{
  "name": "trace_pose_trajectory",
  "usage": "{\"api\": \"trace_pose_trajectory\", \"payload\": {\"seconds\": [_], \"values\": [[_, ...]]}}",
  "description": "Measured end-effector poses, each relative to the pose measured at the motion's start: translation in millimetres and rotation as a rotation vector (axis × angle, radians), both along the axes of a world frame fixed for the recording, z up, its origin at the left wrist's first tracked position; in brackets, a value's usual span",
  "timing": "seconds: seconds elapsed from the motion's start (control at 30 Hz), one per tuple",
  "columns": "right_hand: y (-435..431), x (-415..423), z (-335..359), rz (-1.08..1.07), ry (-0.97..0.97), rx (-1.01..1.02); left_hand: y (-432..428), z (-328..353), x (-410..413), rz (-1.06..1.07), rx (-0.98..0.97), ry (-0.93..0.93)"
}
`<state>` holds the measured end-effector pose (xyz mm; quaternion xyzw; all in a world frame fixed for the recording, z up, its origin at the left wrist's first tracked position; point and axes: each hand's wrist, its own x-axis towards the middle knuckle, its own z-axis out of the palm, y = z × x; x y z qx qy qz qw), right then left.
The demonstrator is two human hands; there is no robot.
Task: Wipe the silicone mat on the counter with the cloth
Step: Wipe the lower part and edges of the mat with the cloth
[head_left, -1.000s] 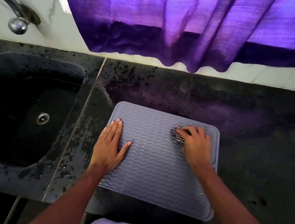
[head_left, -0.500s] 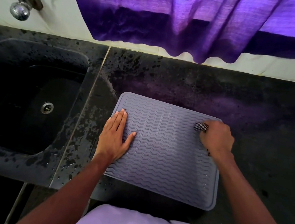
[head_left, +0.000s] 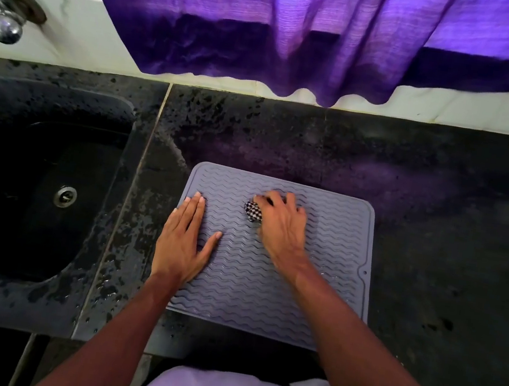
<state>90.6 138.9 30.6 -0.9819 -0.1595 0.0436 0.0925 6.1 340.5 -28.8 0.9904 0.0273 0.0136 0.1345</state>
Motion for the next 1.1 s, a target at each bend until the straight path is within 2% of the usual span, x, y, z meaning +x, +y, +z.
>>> {"api": "trace_pose_trajectory", "payload": {"seconds": [0.23, 0.47, 0.67, 0.87, 0.97, 1.1], "values": [[-75.8, -6.3, 0.6, -0.092, 0.026, -0.053, -0.2, -0.1, -0.2, -0.007, 0.006, -0.012], [-150.6, -13.3, 6.3, -0.279, 0.037, -0.183, -1.9, 0.4, -0.5, 0.003, 0.016, -0.007], [-153.8, -10.7, 18.5, -0.480, 0.087, -0.157, -3.3, 1.3, 0.4, 0.012, 0.013, -0.013], [-56.8, -5.9, 24.0, -0.238, 0.048, 0.164, -3.2, 1.3, 0.4, 0.011, 0.009, -0.014], [-33.1, -11.7, 8.3, -0.137, 0.050, 0.088, -1.3, 0.8, 0.1, 0.002, 0.007, -0.018], [-64.5, -10.4, 3.5, -0.134, 0.013, 0.003, -1.2, 0.1, -0.1, -0.006, 0.001, -0.029]]}}
